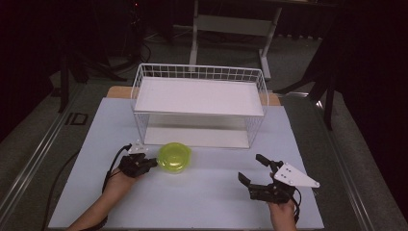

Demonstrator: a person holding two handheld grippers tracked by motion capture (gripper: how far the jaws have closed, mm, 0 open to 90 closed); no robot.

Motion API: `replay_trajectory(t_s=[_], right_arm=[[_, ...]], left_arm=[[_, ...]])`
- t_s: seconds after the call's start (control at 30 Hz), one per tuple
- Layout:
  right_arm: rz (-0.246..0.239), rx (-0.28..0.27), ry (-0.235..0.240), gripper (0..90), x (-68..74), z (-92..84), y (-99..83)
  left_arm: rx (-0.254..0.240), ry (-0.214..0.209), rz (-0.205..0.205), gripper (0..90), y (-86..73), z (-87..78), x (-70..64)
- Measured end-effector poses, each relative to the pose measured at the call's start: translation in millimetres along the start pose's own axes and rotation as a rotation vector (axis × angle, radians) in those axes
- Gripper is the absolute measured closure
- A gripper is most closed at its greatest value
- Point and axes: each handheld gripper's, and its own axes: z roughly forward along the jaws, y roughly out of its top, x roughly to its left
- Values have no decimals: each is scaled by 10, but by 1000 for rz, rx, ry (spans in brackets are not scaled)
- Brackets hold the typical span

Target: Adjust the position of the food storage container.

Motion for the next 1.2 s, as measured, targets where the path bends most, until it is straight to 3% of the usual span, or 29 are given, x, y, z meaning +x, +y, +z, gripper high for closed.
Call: replay_trajectory(t_s=[0.27,0.47,0.53,0.7,0.9,0.97,1.2], right_arm=[[-1,5,1,138,2,-4,-15],[2,11,3,138,0,4,-20],[-6,16,2,138,11,-1,-21],[-10,16,-11,139,7,-11,-22],[-14,27,-10,139,17,8,-28],[-23,34,-9,139,26,17,-31],[-16,40,-2,139,27,29,-41]], left_arm=[[22,-31,21,900,56,132,-157],[12,-62,21,900,134,235,-231],[19,-50,26,900,147,260,-233],[14,-39,-8,900,149,283,-163],[12,-39,-4,900,182,342,-172],[6,-64,-9,900,197,372,-186],[18,-83,17,900,269,480,-297]])
